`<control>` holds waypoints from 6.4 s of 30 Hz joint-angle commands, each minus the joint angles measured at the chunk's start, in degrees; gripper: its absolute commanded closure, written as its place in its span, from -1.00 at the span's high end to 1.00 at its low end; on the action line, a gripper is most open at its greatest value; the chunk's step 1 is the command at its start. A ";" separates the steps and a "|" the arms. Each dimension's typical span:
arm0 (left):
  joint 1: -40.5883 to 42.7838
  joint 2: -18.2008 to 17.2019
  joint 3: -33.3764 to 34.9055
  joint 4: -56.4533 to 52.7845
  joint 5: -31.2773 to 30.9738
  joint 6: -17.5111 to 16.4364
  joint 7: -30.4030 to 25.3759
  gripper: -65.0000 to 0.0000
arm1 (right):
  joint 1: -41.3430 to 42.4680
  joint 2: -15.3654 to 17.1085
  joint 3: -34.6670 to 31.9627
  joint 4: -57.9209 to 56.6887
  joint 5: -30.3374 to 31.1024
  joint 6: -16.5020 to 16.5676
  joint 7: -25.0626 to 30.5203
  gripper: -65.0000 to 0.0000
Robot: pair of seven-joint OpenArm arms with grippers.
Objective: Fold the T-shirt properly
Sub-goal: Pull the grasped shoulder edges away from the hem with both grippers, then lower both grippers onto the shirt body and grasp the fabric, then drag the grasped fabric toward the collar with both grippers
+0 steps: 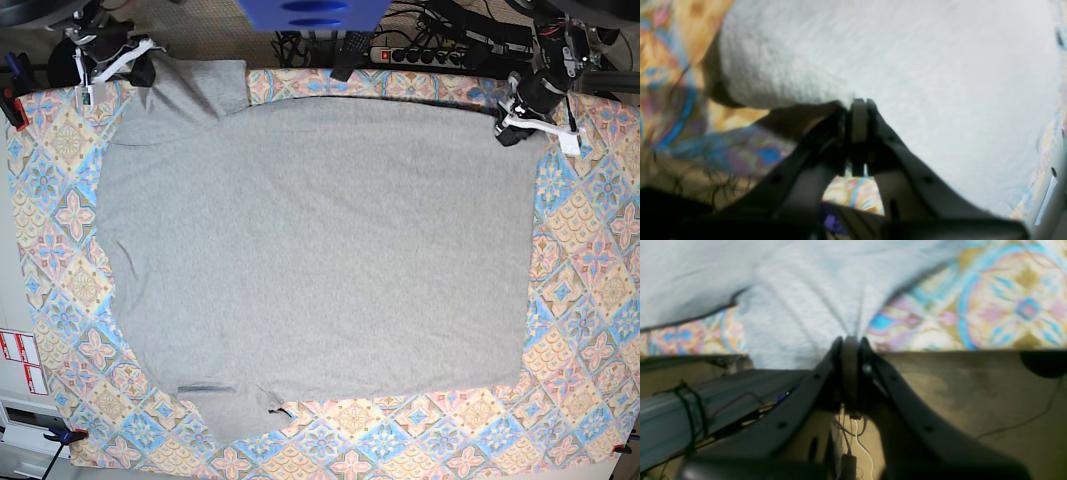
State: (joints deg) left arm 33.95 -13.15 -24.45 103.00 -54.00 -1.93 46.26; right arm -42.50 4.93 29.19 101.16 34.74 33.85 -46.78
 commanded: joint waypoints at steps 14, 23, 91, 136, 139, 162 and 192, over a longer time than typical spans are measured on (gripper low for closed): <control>-14.22 -0.17 0.40 -0.28 7.80 -0.22 -0.24 -1.00 | 20.92 0.83 0.04 -0.20 0.20 0.13 0.67 -1.00; -25.56 -0.44 2.69 -13.81 8.24 -0.22 -0.24 -1.00 | 33.40 0.83 -0.05 -13.38 0.20 0.13 0.67 -1.00; -24.06 1.06 -3.11 -21.73 7.36 0.22 0.82 -0.18 | 38.15 3.55 0.30 -24.64 0.20 0.13 0.76 -0.51; -30.92 2.20 -4.17 -32.72 7.27 0.13 1.08 -1.00 | 40.87 4.79 5.84 -37.56 0.20 0.13 -1.35 -0.26; -30.92 2.20 -4.08 -32.72 7.36 0.13 1.08 -1.00 | 43.78 4.79 5.84 -39.49 0.20 0.13 -1.35 -0.26; -21.34 1.94 -4.34 -24.54 7.27 0.04 1.08 -1.00 | 38.76 4.87 11.73 -38.44 0.29 0.31 -4.95 -1.00; -4.90 2.29 -4.26 -13.64 7.18 0.13 1.17 -0.95 | 20.04 2.41 14.55 -20.33 0.47 0.40 -6.27 -0.69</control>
State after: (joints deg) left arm 28.75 -10.15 -28.32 88.51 -47.59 -2.37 48.42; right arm -22.15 6.09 43.13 79.83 34.70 34.20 -54.15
